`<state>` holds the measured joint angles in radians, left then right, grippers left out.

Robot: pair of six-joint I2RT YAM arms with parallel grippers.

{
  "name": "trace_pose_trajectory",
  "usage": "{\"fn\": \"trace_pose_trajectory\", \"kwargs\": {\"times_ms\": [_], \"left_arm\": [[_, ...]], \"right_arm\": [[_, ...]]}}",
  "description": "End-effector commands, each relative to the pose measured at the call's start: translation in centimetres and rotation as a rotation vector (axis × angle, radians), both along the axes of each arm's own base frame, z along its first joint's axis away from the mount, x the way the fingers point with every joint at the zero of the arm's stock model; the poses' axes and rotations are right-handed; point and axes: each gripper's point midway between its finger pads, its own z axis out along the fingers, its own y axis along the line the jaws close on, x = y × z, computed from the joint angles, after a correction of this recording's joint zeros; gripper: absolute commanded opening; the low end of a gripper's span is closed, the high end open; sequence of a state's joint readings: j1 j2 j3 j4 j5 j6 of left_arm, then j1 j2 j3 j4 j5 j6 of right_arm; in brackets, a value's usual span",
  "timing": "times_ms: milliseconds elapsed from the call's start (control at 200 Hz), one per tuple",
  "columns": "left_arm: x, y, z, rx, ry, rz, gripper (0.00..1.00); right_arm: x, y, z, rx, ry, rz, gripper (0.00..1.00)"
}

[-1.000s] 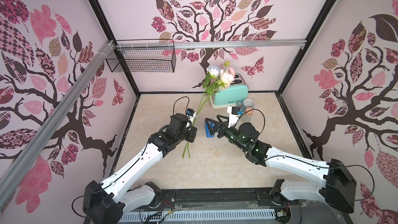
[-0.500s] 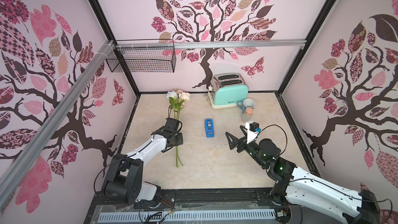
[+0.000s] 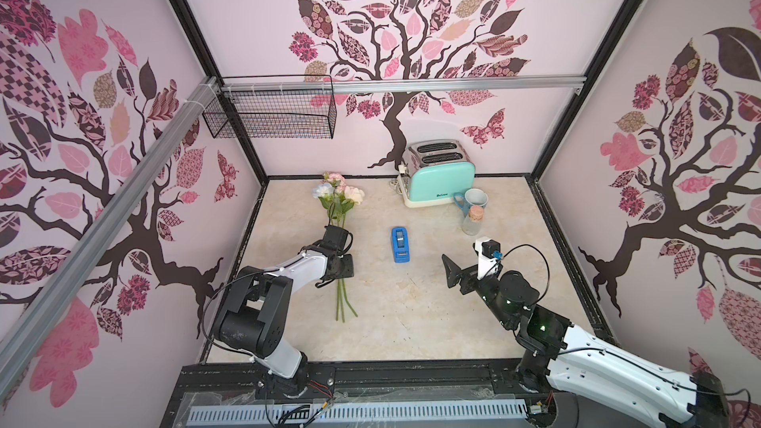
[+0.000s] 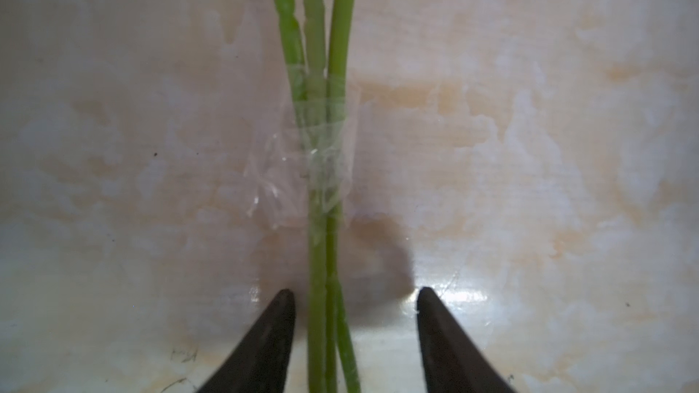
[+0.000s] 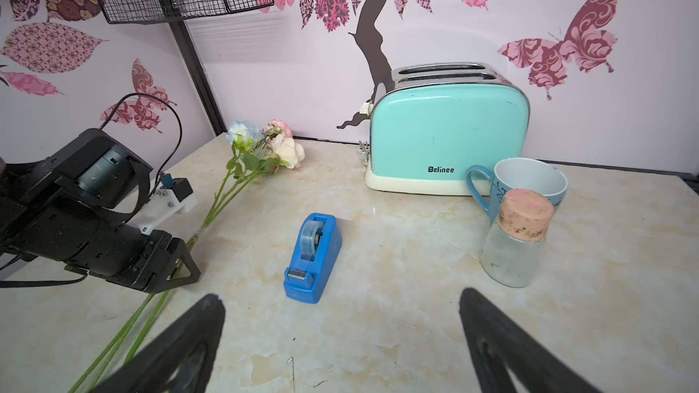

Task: Wrap bouquets with tape
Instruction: Place the wrapped bouquet at the center of the board, then reset both arms

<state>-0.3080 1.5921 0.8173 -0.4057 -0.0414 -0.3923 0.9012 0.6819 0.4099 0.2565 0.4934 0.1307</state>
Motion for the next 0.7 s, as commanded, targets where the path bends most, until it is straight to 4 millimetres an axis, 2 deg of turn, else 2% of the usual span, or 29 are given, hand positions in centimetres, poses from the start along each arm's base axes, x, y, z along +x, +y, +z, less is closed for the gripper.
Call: {"fn": "trace_pose_trajectory", "kwargs": {"times_ms": [0,75,170,295,325,410,475,550,615,695], "left_arm": [[-0.8,0.7,0.9,0.021,0.022,0.014,0.98],[-0.6,0.8,3.8,0.019,-0.027,0.007,0.98],[0.0,1.2,9.1,0.024,-0.156,-0.003,0.98],[1.3,4.1,17.9,0.119,-0.451,0.056,0.98],[1.7,4.6,19.8,0.141,-0.535,0.062,0.98],[2.4,6.0,23.3,0.152,-0.711,0.059,0.98],[3.5,7.8,24.3,0.175,-0.812,0.099,0.98],[4.6,10.9,23.2,0.201,-0.858,0.203,0.98],[5.4,13.2,21.4,0.17,-0.85,0.263,0.98],[6.1,15.1,18.6,0.138,-0.817,0.277,0.98]], "right_arm": [[0.1,-0.4,1.1,-0.03,-0.049,-0.018,1.0],[0.2,-0.5,1.1,-0.077,-0.083,-0.022,1.0],[1.1,-2.0,1.7,-0.077,-0.1,-0.088,1.0],[4.2,-5.8,1.8,0.008,-0.05,-0.192,1.0],[5.2,-7.2,1.7,0.037,-0.036,-0.225,1.0],[7.7,-11.1,1.1,0.104,-0.005,-0.283,1.0],[9.2,-14.4,0.4,0.114,0.002,-0.366,1.0],[10.6,-16.8,-0.9,0.066,0.01,-0.428,1.0],[11.4,-17.6,-2.4,0.016,0.03,-0.452,1.0],[11.9,-17.3,-4.5,-0.014,0.072,-0.43,1.0]]}}
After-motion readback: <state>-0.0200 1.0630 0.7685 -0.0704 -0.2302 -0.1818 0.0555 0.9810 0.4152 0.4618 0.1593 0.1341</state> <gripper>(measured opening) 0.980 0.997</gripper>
